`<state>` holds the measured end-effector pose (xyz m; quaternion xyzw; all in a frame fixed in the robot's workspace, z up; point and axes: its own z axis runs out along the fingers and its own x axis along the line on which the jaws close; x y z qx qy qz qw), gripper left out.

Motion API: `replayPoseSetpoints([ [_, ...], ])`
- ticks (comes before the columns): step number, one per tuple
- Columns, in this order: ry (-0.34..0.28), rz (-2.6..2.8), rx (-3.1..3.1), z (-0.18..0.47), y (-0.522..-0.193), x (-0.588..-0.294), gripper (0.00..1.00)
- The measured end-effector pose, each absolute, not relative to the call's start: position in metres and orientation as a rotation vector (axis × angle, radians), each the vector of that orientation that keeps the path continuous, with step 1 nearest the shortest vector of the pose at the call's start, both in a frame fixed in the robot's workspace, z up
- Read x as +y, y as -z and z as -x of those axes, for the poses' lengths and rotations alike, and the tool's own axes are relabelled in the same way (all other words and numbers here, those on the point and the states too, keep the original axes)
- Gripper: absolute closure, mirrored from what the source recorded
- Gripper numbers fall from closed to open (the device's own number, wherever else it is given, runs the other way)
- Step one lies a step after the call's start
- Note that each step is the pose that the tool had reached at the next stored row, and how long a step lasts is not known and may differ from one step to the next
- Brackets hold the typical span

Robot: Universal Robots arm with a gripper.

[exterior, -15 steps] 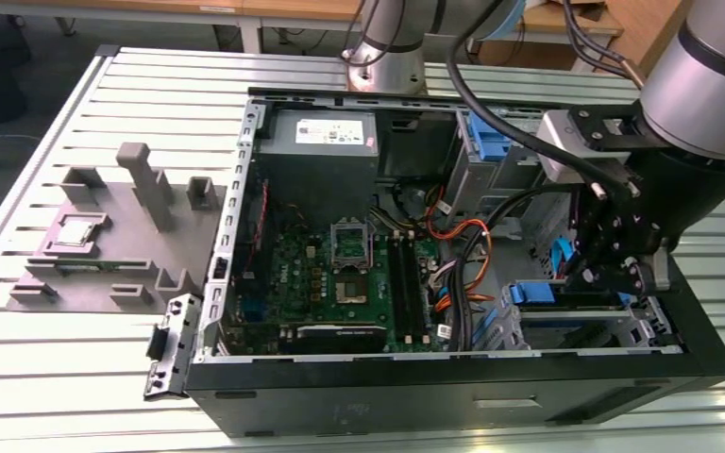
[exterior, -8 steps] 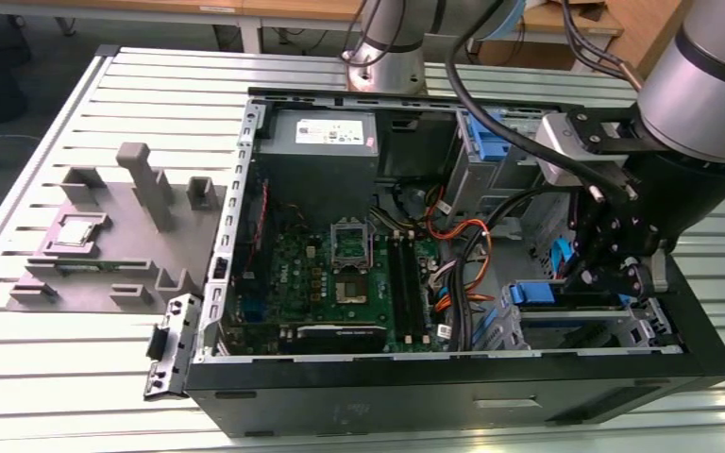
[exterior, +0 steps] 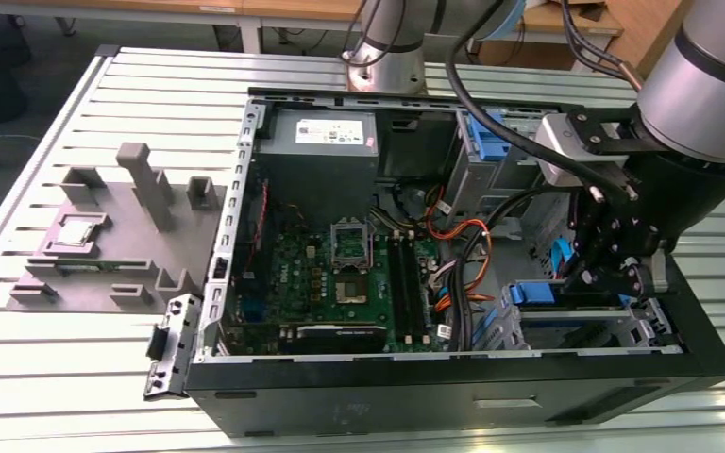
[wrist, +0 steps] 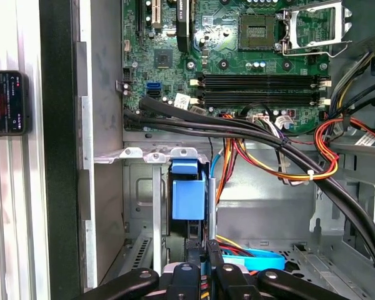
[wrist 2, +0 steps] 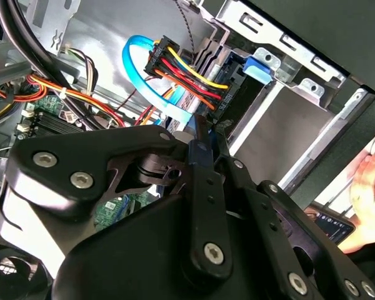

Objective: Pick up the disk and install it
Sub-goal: 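Insert the second disk wire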

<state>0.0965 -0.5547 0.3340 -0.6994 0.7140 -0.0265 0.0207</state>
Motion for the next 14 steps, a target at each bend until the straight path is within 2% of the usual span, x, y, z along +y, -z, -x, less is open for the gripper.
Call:
replayPoseSetpoints([
  [14, 0.089, 2.177, 2.200, -0.0967, -0.3345, -0.5552, 0.84],
])
